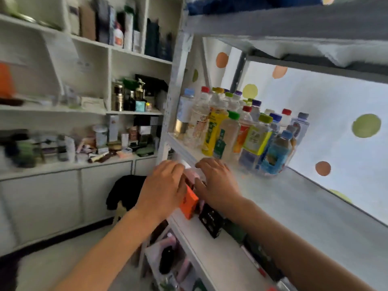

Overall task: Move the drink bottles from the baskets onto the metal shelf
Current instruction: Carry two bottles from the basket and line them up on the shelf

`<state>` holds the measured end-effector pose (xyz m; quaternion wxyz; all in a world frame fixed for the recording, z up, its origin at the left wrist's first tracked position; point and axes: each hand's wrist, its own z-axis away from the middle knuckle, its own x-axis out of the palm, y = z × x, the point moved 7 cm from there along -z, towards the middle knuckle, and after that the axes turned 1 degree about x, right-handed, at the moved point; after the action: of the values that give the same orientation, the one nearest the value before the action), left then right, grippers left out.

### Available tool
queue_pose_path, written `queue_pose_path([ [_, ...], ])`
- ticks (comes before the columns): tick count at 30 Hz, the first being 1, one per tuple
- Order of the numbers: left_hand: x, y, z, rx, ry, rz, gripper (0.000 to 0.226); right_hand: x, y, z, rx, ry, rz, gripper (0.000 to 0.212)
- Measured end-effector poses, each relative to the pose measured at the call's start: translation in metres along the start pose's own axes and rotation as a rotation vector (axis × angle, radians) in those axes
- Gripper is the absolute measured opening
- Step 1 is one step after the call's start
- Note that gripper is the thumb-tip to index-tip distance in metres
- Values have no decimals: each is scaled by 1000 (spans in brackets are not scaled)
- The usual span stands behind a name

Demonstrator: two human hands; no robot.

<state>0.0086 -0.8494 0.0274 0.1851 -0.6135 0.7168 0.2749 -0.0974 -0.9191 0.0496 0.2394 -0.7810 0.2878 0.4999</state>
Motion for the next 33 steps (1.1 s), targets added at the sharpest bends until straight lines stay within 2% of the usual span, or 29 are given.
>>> queue_pose_path([
  [2, -32, -40, 29, -57, -20, -114, 37, 19, -58, -7, -129, -13, -19, 36],
  [6, -107, -134, 111, -286, -129, -323, 56, 62, -202, -12, -388, -49, -100, 51],
  [9, -177, -193, 177, -489, -160, -431, 61, 93, -305, -3, -520, -85, -191, 61],
  [14, -304, -254, 294, -737, -101, -593, 58, 140, -463, 40, -668, -199, -335, 64],
  [20, -423, -268, 402, -970, -57, -710, 53, 152, -605, 101, -797, -271, -510, 63],
  [25, -494, -256, 460, -1130, 89, -776, 53, 151, -690, 146, -893, -322, -612, 63],
  [29, -527, -248, 492, -1240, 181, -798, 56, 147, -746, 174, -1017, -322, -625, 59],
  [33, -553, -247, 516, -1305, 222, -841, 57, 143, -791, 184, -1055, -353, -700, 56],
])
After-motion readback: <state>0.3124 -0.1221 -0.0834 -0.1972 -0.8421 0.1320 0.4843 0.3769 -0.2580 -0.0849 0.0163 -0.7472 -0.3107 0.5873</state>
